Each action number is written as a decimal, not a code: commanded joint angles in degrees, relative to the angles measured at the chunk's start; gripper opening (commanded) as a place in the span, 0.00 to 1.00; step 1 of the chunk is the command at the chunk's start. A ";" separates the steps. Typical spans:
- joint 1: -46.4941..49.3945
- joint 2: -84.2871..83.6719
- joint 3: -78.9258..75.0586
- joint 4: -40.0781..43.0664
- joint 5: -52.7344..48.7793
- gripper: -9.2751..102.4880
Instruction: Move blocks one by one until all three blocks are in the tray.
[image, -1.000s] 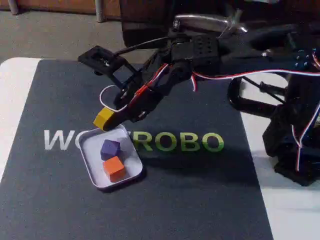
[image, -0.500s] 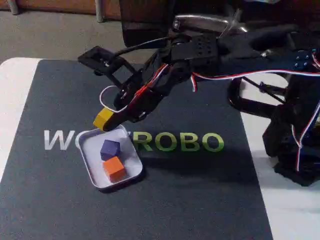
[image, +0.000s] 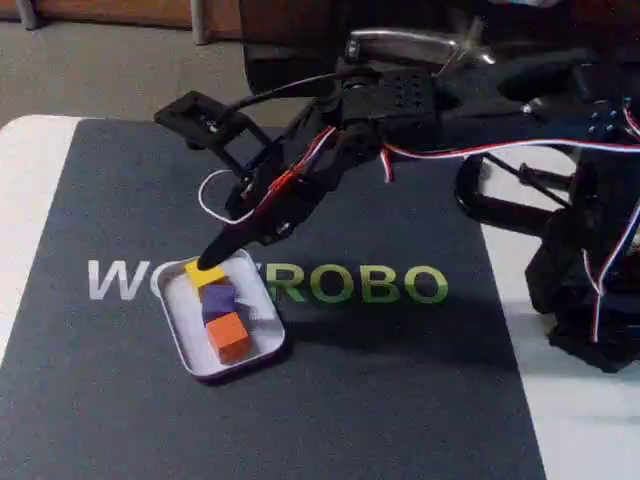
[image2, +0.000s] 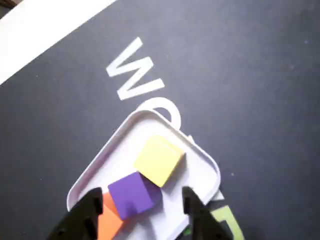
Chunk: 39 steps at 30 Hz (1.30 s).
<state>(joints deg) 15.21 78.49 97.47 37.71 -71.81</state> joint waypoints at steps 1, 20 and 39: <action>-0.09 2.29 -2.64 0.79 -0.88 0.24; -4.75 22.59 1.93 16.79 -10.81 0.24; -13.89 62.14 33.57 30.41 -24.96 0.12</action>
<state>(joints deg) 2.46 138.60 130.17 66.36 -96.77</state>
